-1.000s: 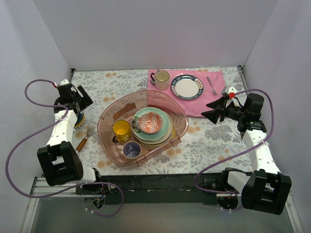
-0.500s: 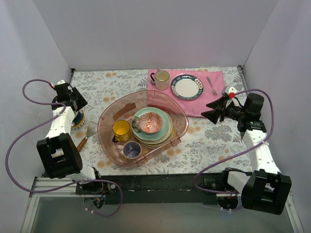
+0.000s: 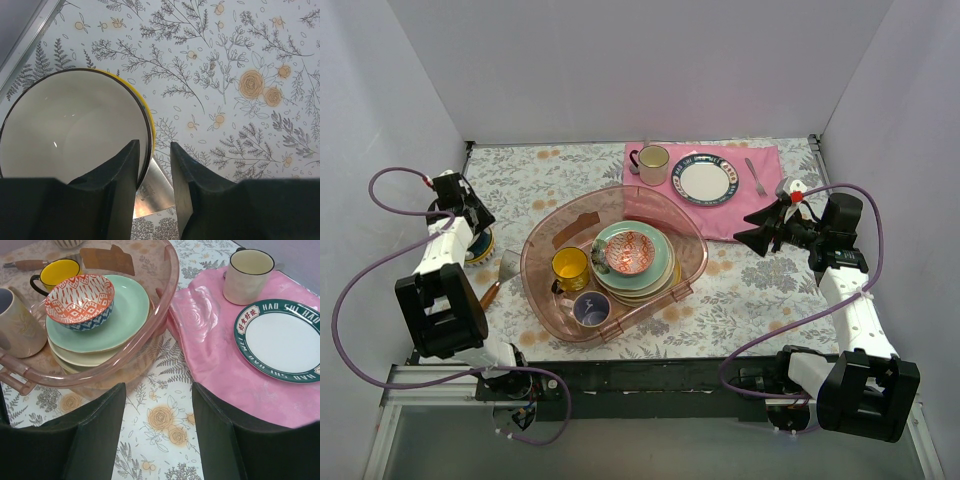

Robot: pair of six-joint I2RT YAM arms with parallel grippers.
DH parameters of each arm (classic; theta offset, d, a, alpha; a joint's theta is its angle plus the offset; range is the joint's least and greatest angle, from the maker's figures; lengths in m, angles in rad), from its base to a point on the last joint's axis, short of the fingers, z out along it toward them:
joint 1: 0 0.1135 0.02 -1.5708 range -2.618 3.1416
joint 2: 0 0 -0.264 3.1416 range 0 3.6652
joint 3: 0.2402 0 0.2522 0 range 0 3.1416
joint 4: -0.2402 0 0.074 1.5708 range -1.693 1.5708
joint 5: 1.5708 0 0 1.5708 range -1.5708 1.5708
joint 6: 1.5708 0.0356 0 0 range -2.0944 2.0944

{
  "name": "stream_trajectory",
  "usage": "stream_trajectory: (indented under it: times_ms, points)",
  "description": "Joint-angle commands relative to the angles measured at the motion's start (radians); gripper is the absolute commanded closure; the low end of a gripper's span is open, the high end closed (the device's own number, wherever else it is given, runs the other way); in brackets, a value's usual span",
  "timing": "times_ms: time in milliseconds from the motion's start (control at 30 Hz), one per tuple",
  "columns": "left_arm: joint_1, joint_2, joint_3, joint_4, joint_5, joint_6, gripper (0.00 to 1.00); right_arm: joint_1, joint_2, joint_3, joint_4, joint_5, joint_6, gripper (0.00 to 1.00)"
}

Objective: Place the mixed dishes into the plastic bin
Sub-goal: Pick up the bowl from the center of the board.

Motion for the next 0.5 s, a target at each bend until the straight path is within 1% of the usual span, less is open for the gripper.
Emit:
stream_trajectory:
  times_ms: [0, 200, 367, 467]
  points:
    - [0.007, 0.008, 0.025, 0.005, 0.018, 0.004, 0.70, -0.006, 0.004, 0.034, -0.001, -0.021, -0.015, 0.37]
    - [0.010, 0.027, 0.033, -0.003, 0.031, 0.005, 0.73, -0.006, 0.006, 0.035, -0.002, -0.019, -0.017, 0.37]
    - [0.010, 0.033, 0.037, -0.009, 0.035, 0.010, 0.78, -0.006, 0.007, 0.035, -0.004, -0.021, -0.018, 0.37]
    - [0.013, 0.034, 0.043, -0.014, 0.038, 0.011, 0.85, -0.006, 0.007, 0.037, -0.005, -0.021, -0.018, 0.37]
